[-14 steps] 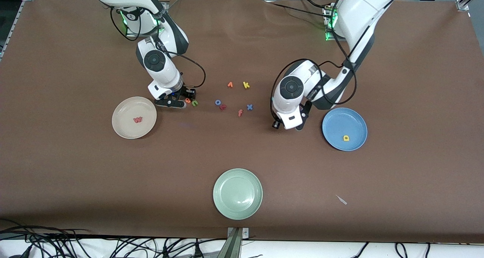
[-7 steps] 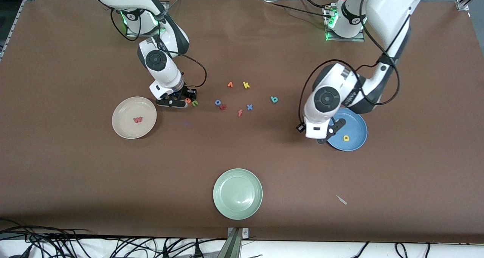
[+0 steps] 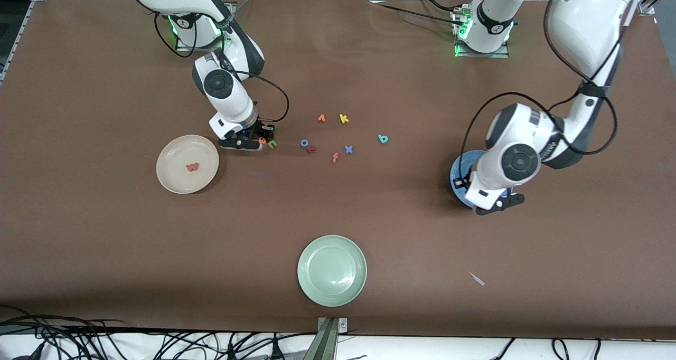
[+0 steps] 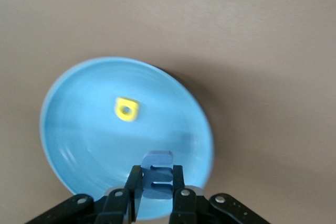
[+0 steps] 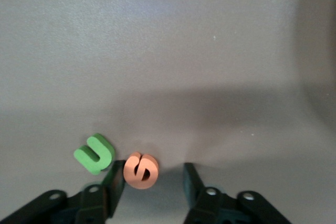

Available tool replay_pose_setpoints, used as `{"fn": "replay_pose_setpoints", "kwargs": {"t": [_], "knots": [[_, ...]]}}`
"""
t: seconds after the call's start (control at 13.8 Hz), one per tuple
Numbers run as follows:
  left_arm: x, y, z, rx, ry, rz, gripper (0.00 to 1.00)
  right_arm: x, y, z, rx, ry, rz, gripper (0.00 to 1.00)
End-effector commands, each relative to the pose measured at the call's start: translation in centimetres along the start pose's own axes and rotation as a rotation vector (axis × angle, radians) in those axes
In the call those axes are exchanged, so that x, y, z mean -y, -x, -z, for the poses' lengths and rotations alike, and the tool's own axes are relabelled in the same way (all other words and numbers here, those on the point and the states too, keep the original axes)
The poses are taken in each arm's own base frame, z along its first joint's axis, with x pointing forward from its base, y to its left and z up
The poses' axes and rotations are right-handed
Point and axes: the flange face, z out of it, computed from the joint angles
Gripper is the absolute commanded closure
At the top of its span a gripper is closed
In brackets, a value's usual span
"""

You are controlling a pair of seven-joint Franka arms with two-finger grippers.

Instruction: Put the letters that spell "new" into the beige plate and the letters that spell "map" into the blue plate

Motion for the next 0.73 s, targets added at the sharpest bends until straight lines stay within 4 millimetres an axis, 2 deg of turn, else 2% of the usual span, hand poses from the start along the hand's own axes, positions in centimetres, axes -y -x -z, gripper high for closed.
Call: {"fn": "replay_pose_setpoints", "kwargs": {"t": [0.0, 0.15, 0.29, 0.36, 0.44, 0.51, 0.65], "knots": [[2.9, 0.4, -2.0, 0.028, -0.028, -0.087, 0.93, -0.1, 0.4, -0.7, -0.003, 0.009, 0.004, 0.64], [3.0, 0.9, -3.5, 0.021, -0.015, -0.094, 0.91, -0.1, 0.2, -0.5, -0.009, 0.011, 0.014, 0.69], [3.2, 1.1, -5.1, 0.041, -0.013, -0.097, 0.88, -0.9, -0.7, 0.4, -0.022, 0.017, 0.018, 0.71], [3.1, 1.1, -5.0, 0.038, -0.012, -0.098, 0.73, -1.7, -1.5, 1.5, -0.018, 0.038, 0.033, 0.72], [3.1, 0.9, -4.9, 0.033, -0.009, -0.095, 0.34, -2.5, -2.5, 2.8, -0.014, 0.054, 0.054, 0.72], [2.9, 0.8, -4.3, 0.027, 0.000, -0.086, 0.00, -3.3, -3.3, 3.8, -0.007, 0.069, 0.075, 0.72], [0.5, 1.8, -3.1, 0.021, 0.009, -0.101, 0.00, -5.1, -5.4, 6.1, 0.019, 0.100, 0.128, 0.72]]}}
